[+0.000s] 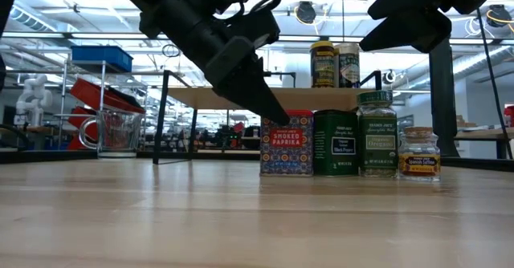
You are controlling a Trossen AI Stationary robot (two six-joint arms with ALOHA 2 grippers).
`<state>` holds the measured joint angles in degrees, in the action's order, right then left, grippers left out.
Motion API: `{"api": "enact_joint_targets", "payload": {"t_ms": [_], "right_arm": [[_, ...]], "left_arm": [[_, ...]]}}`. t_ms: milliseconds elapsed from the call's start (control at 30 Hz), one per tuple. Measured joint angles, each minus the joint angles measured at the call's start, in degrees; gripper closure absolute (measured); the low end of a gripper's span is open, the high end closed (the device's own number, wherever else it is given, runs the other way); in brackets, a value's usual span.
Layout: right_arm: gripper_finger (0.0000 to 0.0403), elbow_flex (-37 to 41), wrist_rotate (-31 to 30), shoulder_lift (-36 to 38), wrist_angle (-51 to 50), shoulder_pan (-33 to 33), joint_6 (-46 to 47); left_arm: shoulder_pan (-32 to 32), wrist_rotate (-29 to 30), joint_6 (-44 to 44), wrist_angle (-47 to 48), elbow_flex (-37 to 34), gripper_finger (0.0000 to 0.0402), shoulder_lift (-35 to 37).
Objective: Shelf spices
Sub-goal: Put the red seasoning can on the shelf
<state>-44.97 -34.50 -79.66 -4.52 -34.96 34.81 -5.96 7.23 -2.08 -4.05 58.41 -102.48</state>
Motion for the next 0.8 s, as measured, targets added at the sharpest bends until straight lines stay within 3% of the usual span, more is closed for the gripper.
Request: {"api": "enact_joint_targets", "payload": {"t_ms": [400,800], "right_arm": [[0.0147,0.0,0.0,0.0,0.0,0.0,-0.1],[0.0147,0.0,0.0,0.0,0.0,0.0,0.0]], "left_arm": [[0.0,0.0,0.0,0.1,0.0,0.0166,0.0],[0.0,0.5,1.8,0.2,0.0,0.0119,-1.4]]}}
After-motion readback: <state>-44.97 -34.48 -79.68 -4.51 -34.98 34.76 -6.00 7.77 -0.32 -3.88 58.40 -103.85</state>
